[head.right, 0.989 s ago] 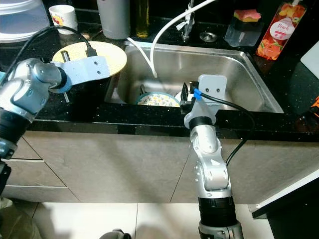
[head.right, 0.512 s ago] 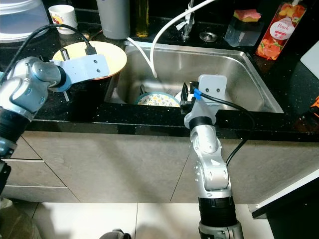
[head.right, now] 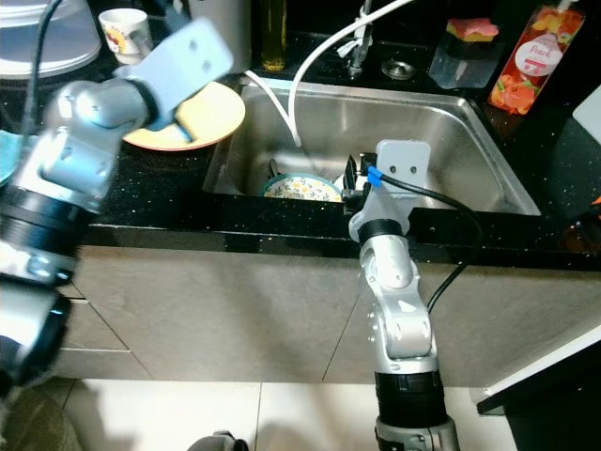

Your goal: Kitchen organization

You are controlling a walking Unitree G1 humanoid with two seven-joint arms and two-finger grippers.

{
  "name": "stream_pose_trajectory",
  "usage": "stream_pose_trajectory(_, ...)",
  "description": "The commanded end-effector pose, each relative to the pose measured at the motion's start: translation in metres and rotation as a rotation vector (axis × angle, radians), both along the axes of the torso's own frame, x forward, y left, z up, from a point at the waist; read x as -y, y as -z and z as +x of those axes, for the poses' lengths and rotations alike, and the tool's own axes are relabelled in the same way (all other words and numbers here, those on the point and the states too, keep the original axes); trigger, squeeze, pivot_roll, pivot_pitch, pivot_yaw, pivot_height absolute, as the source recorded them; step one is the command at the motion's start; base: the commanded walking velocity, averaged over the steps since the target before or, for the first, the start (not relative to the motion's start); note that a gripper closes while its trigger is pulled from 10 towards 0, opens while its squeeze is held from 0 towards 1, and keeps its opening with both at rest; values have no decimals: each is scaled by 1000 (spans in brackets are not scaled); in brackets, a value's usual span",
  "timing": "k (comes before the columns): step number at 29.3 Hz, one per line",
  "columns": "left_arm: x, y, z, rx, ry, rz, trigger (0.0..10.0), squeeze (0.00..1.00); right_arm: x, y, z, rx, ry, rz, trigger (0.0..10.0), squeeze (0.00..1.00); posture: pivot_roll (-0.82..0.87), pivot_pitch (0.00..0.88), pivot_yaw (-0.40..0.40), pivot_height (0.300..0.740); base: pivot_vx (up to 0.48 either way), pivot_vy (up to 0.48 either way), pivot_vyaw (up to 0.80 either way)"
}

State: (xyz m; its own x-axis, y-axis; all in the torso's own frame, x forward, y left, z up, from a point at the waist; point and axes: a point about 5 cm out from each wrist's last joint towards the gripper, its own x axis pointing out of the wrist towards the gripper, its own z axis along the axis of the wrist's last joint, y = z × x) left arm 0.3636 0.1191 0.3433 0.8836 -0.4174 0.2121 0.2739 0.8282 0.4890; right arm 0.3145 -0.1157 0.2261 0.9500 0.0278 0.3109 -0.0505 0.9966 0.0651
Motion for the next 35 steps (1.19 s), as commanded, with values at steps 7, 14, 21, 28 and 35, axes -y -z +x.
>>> stream_pose_trajectory(7,-3,28,-11,-66,-8,-365,10000,0,3,3,-1,-10,9,17,10000,0,252,71,-54,740,0,0,0)
stream_pose_trajectory(14,-14,26,-13,-16,-128,-405,10000,0,9,2,0,-10,25,61,10000,0,247,62,-53,740,0,0,0)
stream_pose_trajectory(21,-19,36,-25,136,-285,-340,10000,0,18,3,0,-16,64,76,10000,0,237,61,-60,740,0,0,0)
stream_pose_trajectory(28,-14,64,-34,94,-243,-342,10000,0,26,6,1,-32,110,83,10000,0,234,64,-63,740,0,0,0)
stream_pose_trajectory(35,-11,85,-46,103,-207,-288,10000,0,31,15,-1,-43,134,73,10000,0,224,69,-69,740,0,0,0)
